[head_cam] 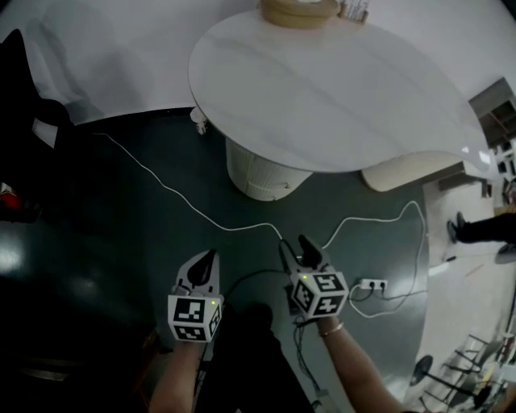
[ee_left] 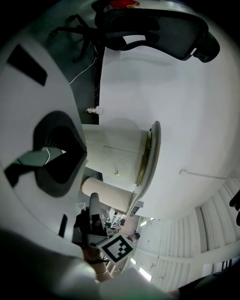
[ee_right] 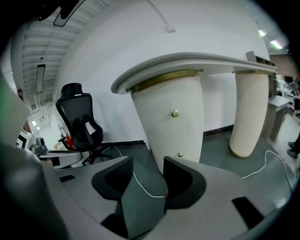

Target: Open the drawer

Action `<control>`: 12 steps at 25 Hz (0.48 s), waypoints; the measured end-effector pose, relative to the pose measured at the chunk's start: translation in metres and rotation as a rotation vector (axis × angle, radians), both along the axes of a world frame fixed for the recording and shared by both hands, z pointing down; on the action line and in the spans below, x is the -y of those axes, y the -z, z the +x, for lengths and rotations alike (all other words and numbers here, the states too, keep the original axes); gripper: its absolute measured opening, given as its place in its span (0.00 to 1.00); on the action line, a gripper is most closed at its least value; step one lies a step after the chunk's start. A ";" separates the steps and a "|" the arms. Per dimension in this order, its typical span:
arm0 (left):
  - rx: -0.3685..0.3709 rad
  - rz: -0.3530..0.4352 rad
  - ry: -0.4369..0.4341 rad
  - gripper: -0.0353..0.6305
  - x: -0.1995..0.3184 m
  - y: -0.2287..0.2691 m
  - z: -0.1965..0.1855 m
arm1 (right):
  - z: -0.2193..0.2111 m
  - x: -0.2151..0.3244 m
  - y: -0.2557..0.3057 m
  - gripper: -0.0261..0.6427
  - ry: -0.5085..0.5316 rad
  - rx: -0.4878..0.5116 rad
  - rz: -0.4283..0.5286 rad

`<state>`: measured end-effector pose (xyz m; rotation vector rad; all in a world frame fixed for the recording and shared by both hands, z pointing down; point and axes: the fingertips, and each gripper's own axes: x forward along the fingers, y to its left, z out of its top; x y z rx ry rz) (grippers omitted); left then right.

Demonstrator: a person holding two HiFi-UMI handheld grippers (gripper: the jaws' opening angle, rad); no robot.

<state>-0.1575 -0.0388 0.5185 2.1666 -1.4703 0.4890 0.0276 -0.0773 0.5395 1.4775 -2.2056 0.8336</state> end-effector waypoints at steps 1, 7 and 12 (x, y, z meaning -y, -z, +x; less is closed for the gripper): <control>0.001 0.004 -0.002 0.06 0.004 -0.011 0.000 | 0.000 0.004 -0.014 0.32 -0.003 -0.003 -0.002; -0.017 0.029 -0.032 0.06 0.027 -0.080 0.005 | 0.000 0.024 -0.100 0.39 0.001 -0.033 -0.022; -0.020 0.066 -0.113 0.06 0.054 -0.133 0.024 | 0.012 0.053 -0.172 0.39 -0.013 -0.068 -0.026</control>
